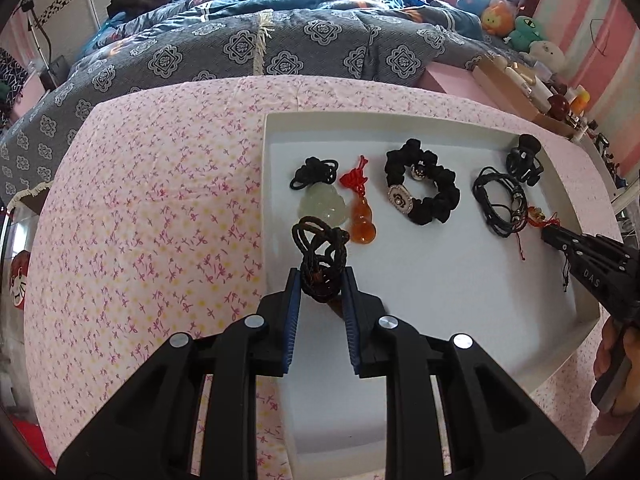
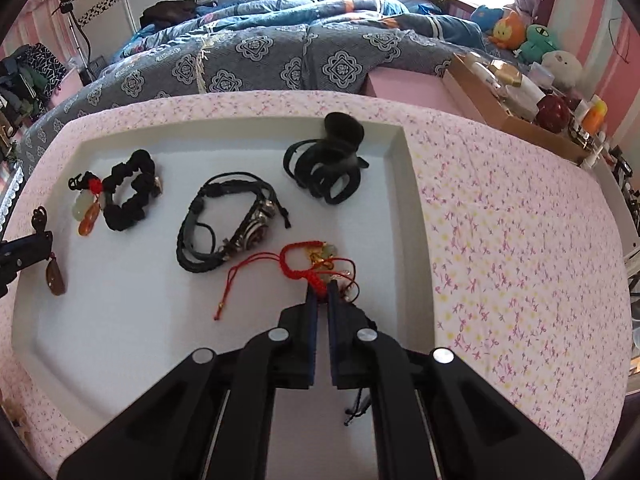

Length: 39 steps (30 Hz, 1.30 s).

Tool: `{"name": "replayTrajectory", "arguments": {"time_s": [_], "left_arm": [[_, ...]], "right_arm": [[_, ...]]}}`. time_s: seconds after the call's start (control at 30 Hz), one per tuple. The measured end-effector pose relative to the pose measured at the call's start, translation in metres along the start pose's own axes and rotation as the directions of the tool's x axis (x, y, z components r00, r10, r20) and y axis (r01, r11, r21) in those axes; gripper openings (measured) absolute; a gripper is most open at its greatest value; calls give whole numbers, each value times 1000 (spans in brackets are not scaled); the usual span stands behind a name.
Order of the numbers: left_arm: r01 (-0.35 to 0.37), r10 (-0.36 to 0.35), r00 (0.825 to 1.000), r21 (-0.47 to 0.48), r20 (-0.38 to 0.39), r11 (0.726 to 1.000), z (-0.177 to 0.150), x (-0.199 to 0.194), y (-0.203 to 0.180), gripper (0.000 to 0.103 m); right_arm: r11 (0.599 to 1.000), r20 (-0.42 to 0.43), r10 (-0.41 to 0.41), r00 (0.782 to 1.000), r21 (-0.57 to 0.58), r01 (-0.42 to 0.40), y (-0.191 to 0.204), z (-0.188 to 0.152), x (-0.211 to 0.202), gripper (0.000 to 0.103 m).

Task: Organize jewelry
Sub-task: 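Open both grippers to release the teardrop pendant and red charm into the tray, then move the left gripper to the cream scrunchie while the right approaches the white-strap watch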

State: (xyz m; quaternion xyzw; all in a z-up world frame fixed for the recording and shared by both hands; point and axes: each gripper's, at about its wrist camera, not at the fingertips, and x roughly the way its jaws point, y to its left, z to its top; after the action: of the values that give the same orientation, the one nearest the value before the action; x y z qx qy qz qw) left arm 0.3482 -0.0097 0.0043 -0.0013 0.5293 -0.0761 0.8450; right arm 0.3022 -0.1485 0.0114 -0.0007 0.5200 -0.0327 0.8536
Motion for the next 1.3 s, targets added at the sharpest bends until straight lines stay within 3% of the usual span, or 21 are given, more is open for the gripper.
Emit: {"name": "replayTrajectory", "arguments": {"time_s": [0.17,0.2,0.23,0.27,0.3,0.37,0.5,0.57,0.63,0.7,0.9,1.03,1.3], "left_arm": [[0,0,1000,-6,-1,1000,-2,-3,-1,23],[-1,1,1000,-3,2,1000,-1,-5,-3,26],[-5,5,1000,0,8,1000,-2,-8,-4,37],[-7,7,1000,3,22,1000,-2,-13,-5,46],[-1,1,1000,4,31,1000,-3,-17,-6,49],[-7,7,999,4,48,1000,-4,-26,-6,56],[3,-4,998,4,60,1000,-9,-43,-5,60],[0,-1,997,5,79,1000,-15,-55,-4,74],[-10,9,995,9,101,1000,-22,-68,-1,82],[-4,3,993,9,117,1000,-33,-82,4,86],[-3,3,995,4,100,1000,-67,-100,15,89],[-36,36,995,-1,92,999,-94,-107,21,97],[-35,37,996,-22,87,999,-148,-132,36,100]], "right_arm": [[1000,-2,5,1000,-10,-5,4,0,-5,6],[1000,-2,5,1000,-13,-5,5,0,-7,6],[1000,-4,4,1000,-14,-4,5,0,-8,7],[1000,-4,2,1000,-15,-2,5,0,-11,17],[1000,1,-2,1000,-16,2,6,0,-14,43],[999,31,-22,999,-22,23,7,0,-23,59],[999,65,-28,997,-30,30,8,-1,-40,59],[999,77,-27,997,-32,30,9,-4,-51,59],[999,93,-31,995,-34,35,8,-8,-62,65],[999,112,-31,993,-22,34,7,-15,-75,80],[998,107,-59,992,-21,62,7,-46,-96,82],[997,88,-75,993,1,75,2,-66,-101,82],[996,63,-80,995,37,78,-3,-115,-121,82]]}}
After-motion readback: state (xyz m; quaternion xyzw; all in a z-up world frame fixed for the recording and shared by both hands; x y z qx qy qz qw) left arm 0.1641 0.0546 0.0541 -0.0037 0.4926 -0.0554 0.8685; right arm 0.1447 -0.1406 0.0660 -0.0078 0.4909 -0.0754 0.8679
